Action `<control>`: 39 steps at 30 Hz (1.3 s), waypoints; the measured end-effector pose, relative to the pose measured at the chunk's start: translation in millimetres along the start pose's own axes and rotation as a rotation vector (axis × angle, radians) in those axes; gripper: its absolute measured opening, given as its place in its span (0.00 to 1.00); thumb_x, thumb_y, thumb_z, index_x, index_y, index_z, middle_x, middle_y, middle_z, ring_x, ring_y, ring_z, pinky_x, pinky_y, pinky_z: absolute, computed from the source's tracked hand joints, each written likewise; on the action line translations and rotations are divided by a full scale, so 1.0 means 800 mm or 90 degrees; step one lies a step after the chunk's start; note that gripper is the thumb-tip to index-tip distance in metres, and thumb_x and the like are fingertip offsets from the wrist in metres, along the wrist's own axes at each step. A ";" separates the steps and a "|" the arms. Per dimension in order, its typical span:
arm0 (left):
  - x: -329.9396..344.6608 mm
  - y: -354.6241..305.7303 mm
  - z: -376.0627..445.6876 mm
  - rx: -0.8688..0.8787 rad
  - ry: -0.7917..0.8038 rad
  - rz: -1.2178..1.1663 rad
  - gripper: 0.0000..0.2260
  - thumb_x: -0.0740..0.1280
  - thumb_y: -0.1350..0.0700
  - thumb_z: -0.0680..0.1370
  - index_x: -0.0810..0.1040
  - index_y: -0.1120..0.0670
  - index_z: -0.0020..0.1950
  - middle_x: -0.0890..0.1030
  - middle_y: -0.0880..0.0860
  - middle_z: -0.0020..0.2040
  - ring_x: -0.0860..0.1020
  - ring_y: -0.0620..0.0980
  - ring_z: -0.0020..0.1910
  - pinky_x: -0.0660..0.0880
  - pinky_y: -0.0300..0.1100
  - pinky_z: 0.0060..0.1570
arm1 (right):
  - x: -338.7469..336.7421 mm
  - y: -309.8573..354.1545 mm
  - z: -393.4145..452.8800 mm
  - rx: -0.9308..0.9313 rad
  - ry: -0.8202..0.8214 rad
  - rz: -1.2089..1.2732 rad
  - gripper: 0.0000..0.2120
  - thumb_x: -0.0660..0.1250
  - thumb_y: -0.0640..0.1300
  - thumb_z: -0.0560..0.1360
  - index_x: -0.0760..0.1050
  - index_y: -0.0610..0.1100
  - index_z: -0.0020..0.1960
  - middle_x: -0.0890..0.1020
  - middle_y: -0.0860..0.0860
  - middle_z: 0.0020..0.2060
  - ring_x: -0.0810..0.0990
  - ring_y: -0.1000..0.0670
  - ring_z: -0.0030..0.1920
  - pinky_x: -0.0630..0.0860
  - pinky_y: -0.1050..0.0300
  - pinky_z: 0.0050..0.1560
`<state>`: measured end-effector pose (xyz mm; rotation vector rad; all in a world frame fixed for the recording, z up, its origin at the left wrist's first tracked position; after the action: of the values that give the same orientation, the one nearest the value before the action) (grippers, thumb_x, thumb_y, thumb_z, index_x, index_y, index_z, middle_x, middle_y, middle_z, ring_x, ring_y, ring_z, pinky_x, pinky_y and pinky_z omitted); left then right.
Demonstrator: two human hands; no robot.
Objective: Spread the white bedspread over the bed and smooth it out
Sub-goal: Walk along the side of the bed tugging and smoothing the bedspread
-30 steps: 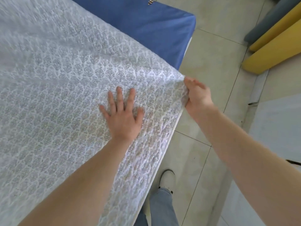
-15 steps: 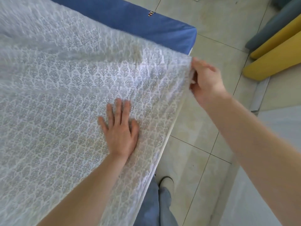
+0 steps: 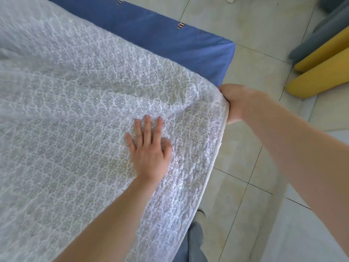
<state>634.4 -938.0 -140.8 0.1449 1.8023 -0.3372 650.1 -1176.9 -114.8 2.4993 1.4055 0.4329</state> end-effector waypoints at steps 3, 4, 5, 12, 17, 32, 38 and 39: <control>-0.004 -0.002 -0.003 0.006 -0.010 -0.034 0.27 0.42 0.42 0.83 0.47 0.46 0.82 0.45 0.52 0.82 0.40 0.54 0.81 0.44 0.64 0.76 | -0.011 0.080 -0.013 -0.307 -0.105 0.177 0.07 0.68 0.39 0.73 0.82 0.38 0.49 0.84 0.43 0.44 0.85 0.41 0.45 0.83 0.48 0.44; -0.006 -0.003 -0.003 0.006 -0.012 -0.051 0.27 0.41 0.42 0.83 0.48 0.46 0.82 0.46 0.51 0.82 0.40 0.54 0.81 0.45 0.64 0.76 | -0.029 0.096 -0.026 -0.424 -0.161 0.249 0.04 0.68 0.39 0.72 0.80 0.42 0.39 0.81 0.45 0.36 0.81 0.41 0.39 0.80 0.52 0.42; -0.007 -0.004 -0.004 0.008 -0.014 -0.056 0.27 0.40 0.41 0.83 0.48 0.46 0.82 0.46 0.51 0.82 0.40 0.54 0.81 0.45 0.64 0.76 | -0.050 0.095 -0.038 -0.491 -0.243 0.252 0.11 0.67 0.39 0.72 0.74 0.46 0.32 0.73 0.48 0.31 0.73 0.44 0.34 0.72 0.55 0.38; 0.000 -0.002 -0.002 0.020 0.002 0.006 0.28 0.44 0.43 0.82 0.46 0.47 0.82 0.42 0.53 0.82 0.39 0.56 0.80 0.45 0.65 0.76 | -0.044 0.037 0.013 -0.132 -0.081 0.178 0.15 0.59 0.46 0.77 0.80 0.38 0.50 0.85 0.46 0.51 0.84 0.45 0.52 0.80 0.49 0.53; -0.001 -0.003 0.012 0.054 0.006 0.035 0.30 0.46 0.42 0.82 0.42 0.48 0.82 0.40 0.55 0.82 0.38 0.58 0.80 0.45 0.65 0.76 | 0.000 0.100 -0.001 -0.173 -0.075 0.038 0.08 0.64 0.45 0.79 0.78 0.42 0.46 0.84 0.47 0.38 0.85 0.49 0.34 0.82 0.53 0.33; -0.014 -0.029 0.068 0.044 0.034 0.022 0.29 0.40 0.39 0.81 0.37 0.45 0.81 0.37 0.54 0.81 0.36 0.58 0.79 0.43 0.66 0.75 | -0.045 0.132 -0.018 -0.135 -0.136 0.098 0.17 0.63 0.52 0.80 0.79 0.45 0.37 0.79 0.53 0.28 0.78 0.54 0.25 0.76 0.64 0.28; -0.015 -0.043 0.080 0.014 0.007 0.019 0.28 0.46 0.43 0.82 0.45 0.45 0.82 0.43 0.54 0.82 0.41 0.59 0.80 0.44 0.66 0.75 | -0.045 0.221 -0.013 -0.362 -0.237 -0.089 0.15 0.62 0.34 0.77 0.71 0.42 0.32 0.71 0.51 0.20 0.68 0.52 0.21 0.64 0.64 0.24; -0.014 -0.047 0.082 0.006 0.007 0.012 0.28 0.45 0.42 0.82 0.45 0.45 0.82 0.44 0.53 0.82 0.41 0.58 0.81 0.43 0.65 0.76 | -0.045 0.252 -0.026 -0.484 -0.275 -0.067 0.12 0.59 0.31 0.73 0.70 0.42 0.34 0.70 0.47 0.25 0.68 0.50 0.27 0.65 0.62 0.28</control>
<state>687.7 -992.4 -138.6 0.1712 1.8085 -0.3320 783.4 -1308.9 -30.5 1.7559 0.9528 0.3009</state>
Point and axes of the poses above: each hand's wrist, its own z-axis towards the middle knuckle, its own x-axis out of the palm, y = z × x, the point moved 8 cm from there along z, towards the middle knuckle
